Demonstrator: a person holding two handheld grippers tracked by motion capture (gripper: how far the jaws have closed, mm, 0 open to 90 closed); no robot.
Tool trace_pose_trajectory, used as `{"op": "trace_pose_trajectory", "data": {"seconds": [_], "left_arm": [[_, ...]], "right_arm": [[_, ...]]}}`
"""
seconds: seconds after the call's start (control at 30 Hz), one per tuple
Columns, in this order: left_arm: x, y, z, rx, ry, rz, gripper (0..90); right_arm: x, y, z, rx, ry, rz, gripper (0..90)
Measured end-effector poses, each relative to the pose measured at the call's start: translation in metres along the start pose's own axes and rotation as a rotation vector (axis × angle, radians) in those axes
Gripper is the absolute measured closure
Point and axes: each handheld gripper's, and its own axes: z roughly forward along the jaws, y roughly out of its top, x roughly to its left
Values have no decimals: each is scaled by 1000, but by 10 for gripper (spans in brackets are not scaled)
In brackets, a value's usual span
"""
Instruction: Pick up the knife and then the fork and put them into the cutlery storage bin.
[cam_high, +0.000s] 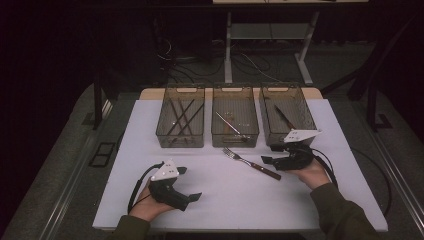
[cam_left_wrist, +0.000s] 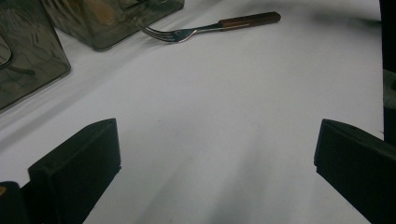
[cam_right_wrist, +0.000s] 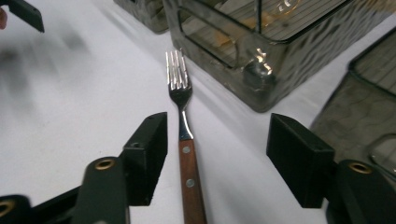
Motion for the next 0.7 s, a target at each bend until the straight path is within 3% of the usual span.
{"op": "trace_pose_trajectory", "data": {"seconds": [0.17, 0.7], "left_arm": [[0, 0, 0, 4, -1, 2, 0], [-1, 0, 1, -3, -1, -5, 0]], "right_arm": [[4, 0, 8, 32, 21, -24, 453], [10, 3, 30, 124, 72, -27, 552]]}}
